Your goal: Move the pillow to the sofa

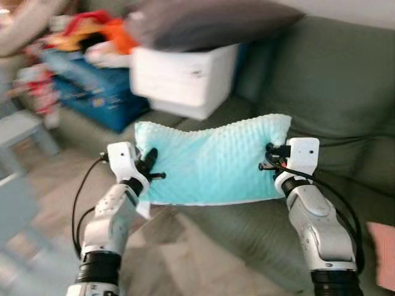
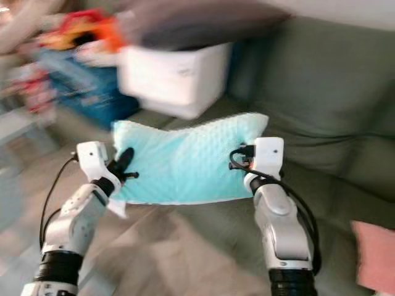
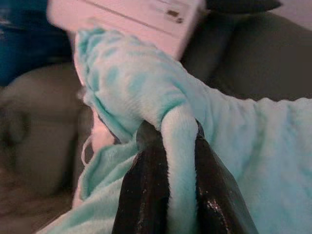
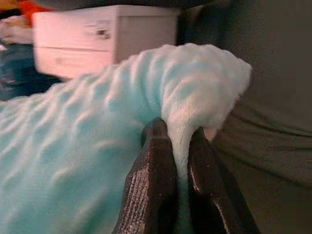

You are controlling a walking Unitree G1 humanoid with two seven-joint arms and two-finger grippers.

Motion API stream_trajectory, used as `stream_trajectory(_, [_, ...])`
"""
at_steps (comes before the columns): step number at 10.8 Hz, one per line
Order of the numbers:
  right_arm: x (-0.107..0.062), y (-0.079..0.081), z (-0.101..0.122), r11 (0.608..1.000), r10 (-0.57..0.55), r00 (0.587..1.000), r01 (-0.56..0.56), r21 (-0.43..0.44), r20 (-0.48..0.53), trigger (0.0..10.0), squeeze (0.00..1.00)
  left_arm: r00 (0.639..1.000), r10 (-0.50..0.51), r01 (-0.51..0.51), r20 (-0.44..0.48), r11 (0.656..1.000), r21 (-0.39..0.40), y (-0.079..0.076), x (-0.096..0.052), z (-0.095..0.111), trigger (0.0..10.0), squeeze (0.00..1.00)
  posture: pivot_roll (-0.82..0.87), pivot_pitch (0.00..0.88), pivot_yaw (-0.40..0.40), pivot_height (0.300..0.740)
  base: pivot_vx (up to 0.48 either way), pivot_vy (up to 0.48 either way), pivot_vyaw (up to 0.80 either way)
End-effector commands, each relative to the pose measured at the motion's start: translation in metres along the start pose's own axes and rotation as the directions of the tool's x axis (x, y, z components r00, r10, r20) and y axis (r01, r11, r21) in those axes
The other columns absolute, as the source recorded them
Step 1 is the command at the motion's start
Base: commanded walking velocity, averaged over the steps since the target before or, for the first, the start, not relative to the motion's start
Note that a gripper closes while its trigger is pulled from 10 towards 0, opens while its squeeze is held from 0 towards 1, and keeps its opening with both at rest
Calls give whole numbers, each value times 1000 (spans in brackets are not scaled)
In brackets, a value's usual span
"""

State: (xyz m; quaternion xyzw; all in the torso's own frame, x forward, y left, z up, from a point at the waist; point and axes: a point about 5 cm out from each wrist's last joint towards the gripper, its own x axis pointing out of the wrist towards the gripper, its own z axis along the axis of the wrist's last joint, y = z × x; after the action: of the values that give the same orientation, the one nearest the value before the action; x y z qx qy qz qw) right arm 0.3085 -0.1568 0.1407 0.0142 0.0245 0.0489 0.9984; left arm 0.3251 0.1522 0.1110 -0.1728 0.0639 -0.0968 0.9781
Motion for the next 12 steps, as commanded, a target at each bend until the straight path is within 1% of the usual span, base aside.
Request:
stream_trajectory(1, [2,9,9,1000,28,999,-29,9,36,10000,0,999,10,-11,30,1000,16,5,0,10,10000,0,-232,0,9,740,390,0,-700])
stream_trajectory(5, [2,10,9,1000,29,999,-29,11,36,10000,0,1000,8,-8,22,1000,18,5,0,9,10000,0,-230,0,10,740,370,0,-725])
stream_trajectory(7, [2,11,8,999,29,999,-30,12,32,10000,0,999,31,-31,12,999,33,6,-1,8,10000,0,-230,0,10,740,292,0,-609])
stream_trajectory(9, [2,10,9,1000,27,999,-27,13,34,10000,0,997,75,-75,-4,996,37,8,2,5,10000,0,-234,0,12,740,0,0,0])
stream_trajectory(11, [2,10,8,1000,25,999,-26,11,33,10000,0,997,77,-77,-4,997,31,7,3,6,10000,0,-234,0,12,740,0,0,0])
stream_trajectory(12, [2,11,8,1000,25,999,-26,12,33,10000,0,998,58,-57,-11,998,34,6,3,5,10000,0,-234,0,13,740,0,247,0])
